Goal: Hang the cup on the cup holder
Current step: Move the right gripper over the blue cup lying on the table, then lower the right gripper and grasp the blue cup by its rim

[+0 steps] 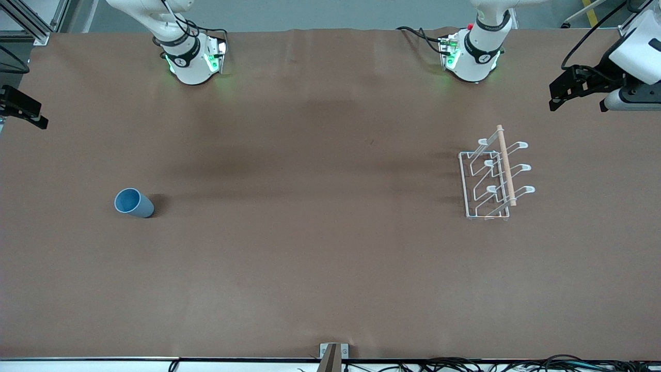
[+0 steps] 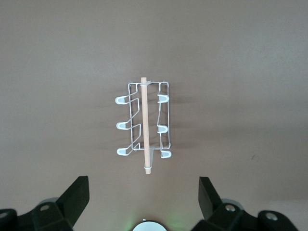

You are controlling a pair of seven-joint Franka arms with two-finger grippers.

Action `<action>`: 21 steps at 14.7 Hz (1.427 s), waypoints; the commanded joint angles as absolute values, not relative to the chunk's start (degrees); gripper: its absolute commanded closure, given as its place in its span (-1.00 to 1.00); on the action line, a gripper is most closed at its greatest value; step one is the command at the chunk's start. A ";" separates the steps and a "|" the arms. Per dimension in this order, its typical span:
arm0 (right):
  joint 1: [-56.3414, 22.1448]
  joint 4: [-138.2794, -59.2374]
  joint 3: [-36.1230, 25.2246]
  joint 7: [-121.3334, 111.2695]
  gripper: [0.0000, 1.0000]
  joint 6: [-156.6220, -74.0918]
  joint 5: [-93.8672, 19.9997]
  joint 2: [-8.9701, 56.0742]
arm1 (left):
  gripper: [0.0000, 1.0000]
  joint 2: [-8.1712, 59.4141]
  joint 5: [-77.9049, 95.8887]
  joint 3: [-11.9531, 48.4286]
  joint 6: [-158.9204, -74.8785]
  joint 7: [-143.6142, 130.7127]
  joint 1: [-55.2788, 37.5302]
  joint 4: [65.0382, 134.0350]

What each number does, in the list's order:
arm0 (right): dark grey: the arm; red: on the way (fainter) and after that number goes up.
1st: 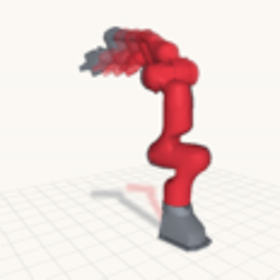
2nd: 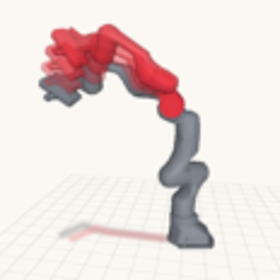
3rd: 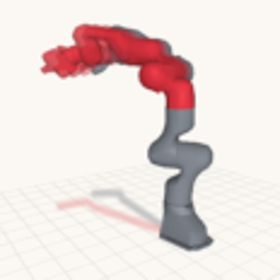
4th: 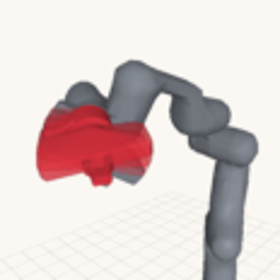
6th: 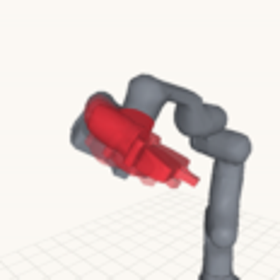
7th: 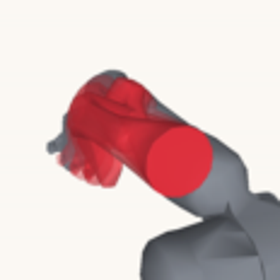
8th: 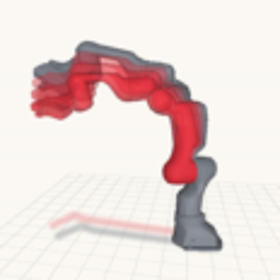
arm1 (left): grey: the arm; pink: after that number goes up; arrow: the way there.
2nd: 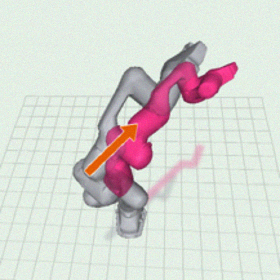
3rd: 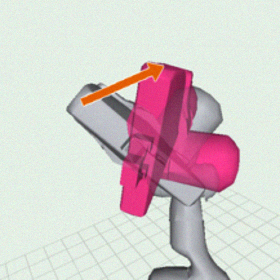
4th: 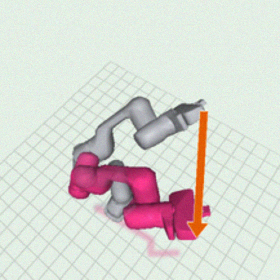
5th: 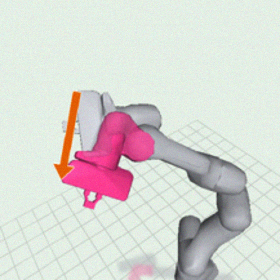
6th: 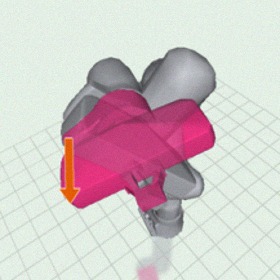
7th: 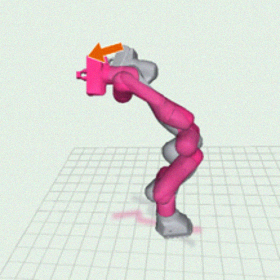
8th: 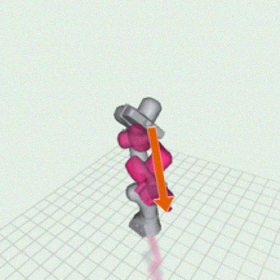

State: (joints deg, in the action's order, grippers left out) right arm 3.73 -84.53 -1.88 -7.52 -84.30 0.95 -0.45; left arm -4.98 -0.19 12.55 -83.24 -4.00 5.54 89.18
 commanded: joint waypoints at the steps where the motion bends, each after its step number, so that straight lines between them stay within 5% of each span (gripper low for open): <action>1: 4.48 -86.92 -1.49 -8.17 -1.00 -87.18 1.05 -0.71 | -1.00 -4.22 -0.26 12.66 -82.79 -3.52 5.71 87.63; 10: 5.71 -104.49 -1.58 -8.26 -1.00 -110.63 1.49 3.24 | -1.00 -4.22 -0.09 12.66 -81.91 -2.11 5.98 87.45; 21: 9.93 -112.32 -1.49 -8.35 -0.99 -124.62 1.76 13.96 | -1.00 -4.13 0.18 12.22 -81.91 0.26 5.98 87.45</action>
State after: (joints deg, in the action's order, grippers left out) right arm 8.77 -110.04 -2.14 -8.08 -121.90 1.00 13.62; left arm -4.78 -0.19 12.09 -83.00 -0.41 5.88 88.93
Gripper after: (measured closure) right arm 0.000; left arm 0.000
